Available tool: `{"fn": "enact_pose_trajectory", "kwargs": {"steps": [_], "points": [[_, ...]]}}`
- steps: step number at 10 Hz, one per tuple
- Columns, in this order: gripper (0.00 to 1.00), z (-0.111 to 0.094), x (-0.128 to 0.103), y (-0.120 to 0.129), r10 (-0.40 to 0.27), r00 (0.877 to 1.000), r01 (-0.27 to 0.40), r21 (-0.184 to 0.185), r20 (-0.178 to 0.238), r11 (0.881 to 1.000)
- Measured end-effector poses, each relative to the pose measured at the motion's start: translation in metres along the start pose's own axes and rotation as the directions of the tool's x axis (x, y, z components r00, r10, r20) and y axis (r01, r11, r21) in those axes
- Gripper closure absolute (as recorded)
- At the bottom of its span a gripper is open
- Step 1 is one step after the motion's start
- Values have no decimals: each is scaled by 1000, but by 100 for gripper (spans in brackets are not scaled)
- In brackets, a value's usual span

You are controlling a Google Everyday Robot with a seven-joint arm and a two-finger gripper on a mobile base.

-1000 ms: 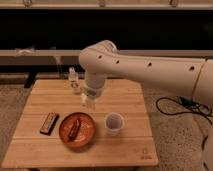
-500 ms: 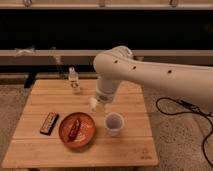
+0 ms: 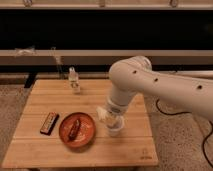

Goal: Place the white sponge in the ceramic cup

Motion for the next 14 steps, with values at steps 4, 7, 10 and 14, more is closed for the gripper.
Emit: {"fn": "enact_pose_trajectory", "kwargs": {"steps": [4, 7, 10, 14], "points": [[98, 26, 22, 1, 42, 999, -42, -68, -11, 997], [91, 42, 36, -5, 86, 996, -89, -104, -28, 991], [59, 39, 46, -12, 118, 992, -121, -98, -36, 988], [24, 32, 50, -22, 122, 990, -128, -84, -66, 988]]}}
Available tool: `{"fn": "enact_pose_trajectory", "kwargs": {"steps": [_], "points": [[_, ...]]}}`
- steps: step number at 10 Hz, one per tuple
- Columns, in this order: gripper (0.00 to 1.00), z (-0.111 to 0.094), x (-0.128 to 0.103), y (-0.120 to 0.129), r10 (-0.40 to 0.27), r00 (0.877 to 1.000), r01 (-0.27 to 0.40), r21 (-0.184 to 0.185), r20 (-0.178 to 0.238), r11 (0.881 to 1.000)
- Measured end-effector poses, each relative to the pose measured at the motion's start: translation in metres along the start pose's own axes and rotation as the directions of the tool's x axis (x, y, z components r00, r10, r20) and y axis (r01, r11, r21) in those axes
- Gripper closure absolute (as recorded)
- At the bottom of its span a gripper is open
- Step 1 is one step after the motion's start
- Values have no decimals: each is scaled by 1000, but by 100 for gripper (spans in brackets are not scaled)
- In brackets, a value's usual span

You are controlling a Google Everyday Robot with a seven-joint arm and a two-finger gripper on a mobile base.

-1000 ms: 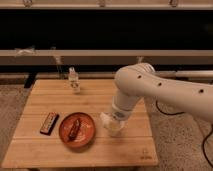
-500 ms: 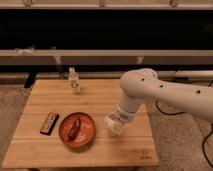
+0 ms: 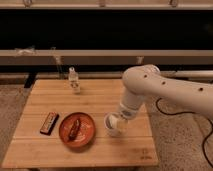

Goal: Place the white sponge in the ceramic cup

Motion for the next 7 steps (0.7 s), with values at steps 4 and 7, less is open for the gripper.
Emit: {"fn": "enact_pose_trajectory", "kwargs": {"steps": [4, 7], "points": [[20, -1, -5, -7, -16, 1000, 16, 2, -27, 1000], [20, -2, -9, -9, -25, 999, 26, 10, -36, 1000]]}}
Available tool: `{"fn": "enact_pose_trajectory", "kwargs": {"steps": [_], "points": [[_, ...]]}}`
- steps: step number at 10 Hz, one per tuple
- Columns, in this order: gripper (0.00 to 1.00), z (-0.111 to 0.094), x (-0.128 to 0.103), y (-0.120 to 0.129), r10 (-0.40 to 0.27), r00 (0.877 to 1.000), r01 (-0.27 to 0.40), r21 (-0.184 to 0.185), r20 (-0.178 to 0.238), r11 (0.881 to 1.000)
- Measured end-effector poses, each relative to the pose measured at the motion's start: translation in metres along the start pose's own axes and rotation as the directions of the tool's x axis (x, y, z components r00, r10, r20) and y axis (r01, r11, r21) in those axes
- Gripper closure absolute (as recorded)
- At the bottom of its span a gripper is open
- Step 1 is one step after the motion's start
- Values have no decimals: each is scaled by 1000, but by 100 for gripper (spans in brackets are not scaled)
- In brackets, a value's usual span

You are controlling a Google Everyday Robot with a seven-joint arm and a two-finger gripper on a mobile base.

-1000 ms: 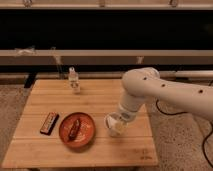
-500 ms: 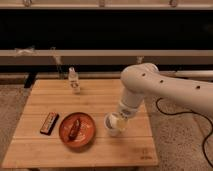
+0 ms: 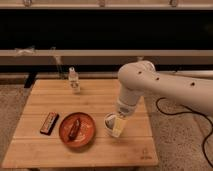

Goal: Place the white sponge in the ceramic cup

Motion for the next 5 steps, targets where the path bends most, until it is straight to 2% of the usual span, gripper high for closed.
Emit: {"fn": "enact_pose_trajectory", "kwargs": {"steps": [1, 3, 4, 5], "points": [[20, -2, 0, 1, -2, 1000, 2, 9, -4, 1000], [20, -14, -7, 3, -16, 1000, 15, 78, 16, 997], [20, -17, -7, 3, -16, 1000, 14, 95, 22, 995], [20, -17, -8, 3, -20, 1000, 18, 95, 21, 995]]}}
